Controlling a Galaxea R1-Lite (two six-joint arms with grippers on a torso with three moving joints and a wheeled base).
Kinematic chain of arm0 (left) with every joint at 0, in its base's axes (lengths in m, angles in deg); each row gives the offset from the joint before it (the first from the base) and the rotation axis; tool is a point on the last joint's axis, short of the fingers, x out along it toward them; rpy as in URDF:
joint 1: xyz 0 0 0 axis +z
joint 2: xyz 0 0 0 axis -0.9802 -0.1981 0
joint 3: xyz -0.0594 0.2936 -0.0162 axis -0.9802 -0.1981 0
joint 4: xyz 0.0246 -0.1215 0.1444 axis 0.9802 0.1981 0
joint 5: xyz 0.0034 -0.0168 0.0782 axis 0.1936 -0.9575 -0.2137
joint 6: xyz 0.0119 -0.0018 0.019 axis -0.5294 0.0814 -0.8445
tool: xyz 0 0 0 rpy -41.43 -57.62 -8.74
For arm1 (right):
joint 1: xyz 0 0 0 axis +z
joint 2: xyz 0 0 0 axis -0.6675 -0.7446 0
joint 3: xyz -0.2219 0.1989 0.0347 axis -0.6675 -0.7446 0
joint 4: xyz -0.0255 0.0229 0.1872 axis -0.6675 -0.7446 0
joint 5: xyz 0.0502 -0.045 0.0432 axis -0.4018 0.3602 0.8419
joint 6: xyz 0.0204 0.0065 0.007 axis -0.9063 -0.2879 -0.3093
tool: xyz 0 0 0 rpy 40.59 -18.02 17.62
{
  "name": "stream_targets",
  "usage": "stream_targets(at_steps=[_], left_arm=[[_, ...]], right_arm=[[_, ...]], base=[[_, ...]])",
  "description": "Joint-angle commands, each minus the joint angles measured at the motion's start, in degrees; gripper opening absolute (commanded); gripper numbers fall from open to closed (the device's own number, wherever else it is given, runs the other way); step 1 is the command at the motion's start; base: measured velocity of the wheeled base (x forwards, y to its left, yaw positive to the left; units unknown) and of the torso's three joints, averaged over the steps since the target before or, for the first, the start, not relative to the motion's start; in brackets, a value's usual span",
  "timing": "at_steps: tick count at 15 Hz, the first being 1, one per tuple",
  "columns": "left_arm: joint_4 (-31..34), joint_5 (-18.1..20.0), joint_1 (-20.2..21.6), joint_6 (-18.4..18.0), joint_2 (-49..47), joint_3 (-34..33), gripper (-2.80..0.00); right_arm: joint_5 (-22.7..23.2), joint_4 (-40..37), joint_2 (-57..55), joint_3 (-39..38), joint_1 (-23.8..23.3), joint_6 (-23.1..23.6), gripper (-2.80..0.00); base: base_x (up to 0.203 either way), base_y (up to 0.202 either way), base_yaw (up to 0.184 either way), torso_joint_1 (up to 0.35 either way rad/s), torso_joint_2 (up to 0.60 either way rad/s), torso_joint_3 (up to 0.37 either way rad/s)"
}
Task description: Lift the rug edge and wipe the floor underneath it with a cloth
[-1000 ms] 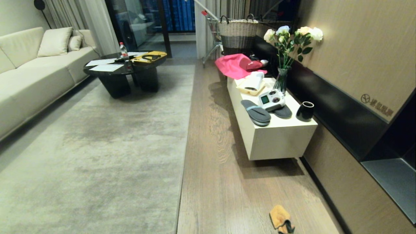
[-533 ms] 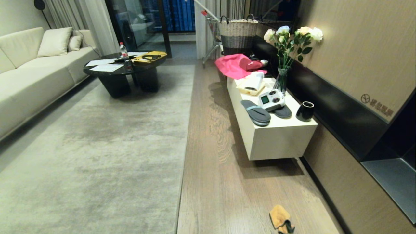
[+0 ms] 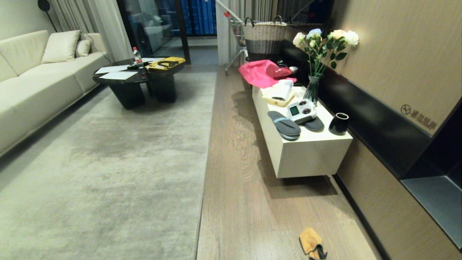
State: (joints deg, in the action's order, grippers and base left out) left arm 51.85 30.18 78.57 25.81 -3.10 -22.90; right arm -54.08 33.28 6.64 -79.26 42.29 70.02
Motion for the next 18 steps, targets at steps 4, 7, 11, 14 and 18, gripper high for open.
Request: stream_targets(at_steps=[4,7,11,14,18], left_arm=[[-0.01,0.0,0.0,0.04,-0.09,0.0,-2.8],[-0.01,0.0,0.0,0.04,-0.09,0.0,-2.8],[-0.01,0.0,0.0,0.04,-0.09,0.0,-2.8],[-0.01,0.0,0.0,0.04,-0.09,0.0,-2.8],[-0.01,0.0,0.0,0.04,-0.09,0.0,-2.8]], right_arm=[[-0.05,-0.16,-0.09,-0.01,0.02,-0.15,-2.8],[0.03,-0.08,-0.09,-0.01,0.02,0.03,-2.8],[0.03,-0.08,-0.09,-0.01,0.02,0.12,-2.8],[-0.01,-0.08,-0.03,-0.01,0.02,0.12,-2.8],[0.03,-0.08,0.0,-0.09,0.02,0.38,-2.8]], base=[[0.0,0.0,0.0,0.0,0.0,0.0],[0.0,0.0,0.0,0.0,0.0,0.0],[0.0,0.0,0.0,0.0,0.0,0.0],[0.0,0.0,0.0,0.0,0.0,0.0],[0.0,0.0,0.0,0.0,0.0,0.0]])
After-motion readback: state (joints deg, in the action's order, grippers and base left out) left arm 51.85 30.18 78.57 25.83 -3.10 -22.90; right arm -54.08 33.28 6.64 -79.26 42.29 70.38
